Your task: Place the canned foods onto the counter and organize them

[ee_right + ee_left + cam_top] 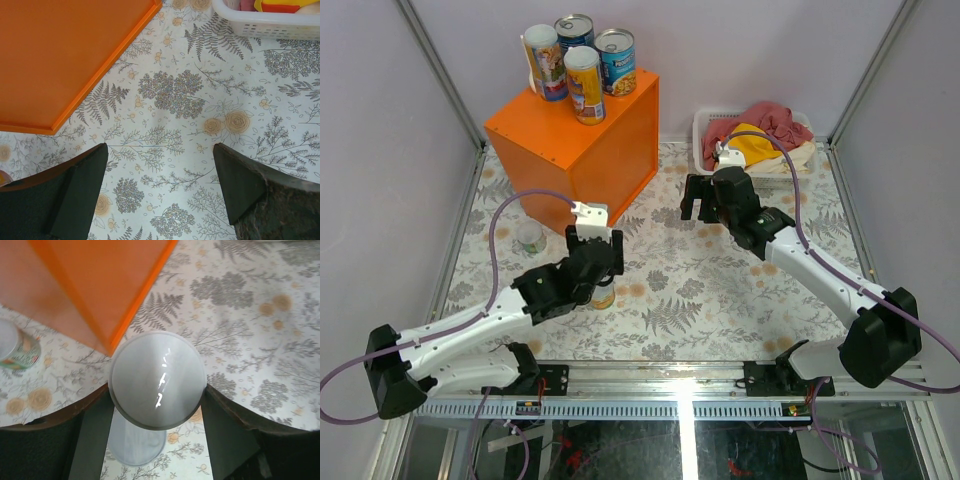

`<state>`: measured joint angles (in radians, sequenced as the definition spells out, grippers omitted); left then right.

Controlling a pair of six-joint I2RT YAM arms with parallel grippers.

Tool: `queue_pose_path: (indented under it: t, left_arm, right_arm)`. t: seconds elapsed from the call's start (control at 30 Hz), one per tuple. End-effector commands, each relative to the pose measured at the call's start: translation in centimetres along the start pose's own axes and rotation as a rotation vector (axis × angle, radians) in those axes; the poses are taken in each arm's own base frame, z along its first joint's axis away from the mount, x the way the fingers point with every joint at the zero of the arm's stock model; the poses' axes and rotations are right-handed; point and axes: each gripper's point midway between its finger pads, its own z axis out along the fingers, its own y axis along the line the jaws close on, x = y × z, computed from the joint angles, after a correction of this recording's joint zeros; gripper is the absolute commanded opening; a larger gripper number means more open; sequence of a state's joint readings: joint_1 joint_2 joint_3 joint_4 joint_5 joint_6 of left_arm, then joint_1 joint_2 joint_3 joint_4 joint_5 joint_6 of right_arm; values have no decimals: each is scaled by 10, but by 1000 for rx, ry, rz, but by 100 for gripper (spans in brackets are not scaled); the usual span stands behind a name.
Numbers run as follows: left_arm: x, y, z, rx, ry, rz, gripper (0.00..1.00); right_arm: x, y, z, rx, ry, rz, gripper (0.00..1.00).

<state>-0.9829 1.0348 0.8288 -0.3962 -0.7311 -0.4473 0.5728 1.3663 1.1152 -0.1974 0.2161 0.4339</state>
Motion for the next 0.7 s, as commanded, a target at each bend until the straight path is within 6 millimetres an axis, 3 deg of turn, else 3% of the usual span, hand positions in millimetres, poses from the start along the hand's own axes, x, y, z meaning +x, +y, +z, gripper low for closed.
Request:
queue_pose_path:
  t: [0.0,0.4,0.67]
  left_arm:
    - [-66,-40,-16,184,-151,-19,0]
    - [-124,-78,-35,317,-178,64,0]
    - [-171,-85,-40,332,-180,59,0]
  right_arm:
    - [-29,10,-13,-30,-83,10,93]
    - [-34,8,-21,-25,-101,8,93]
    - [-33,7,-25,-28,-103,17,93]
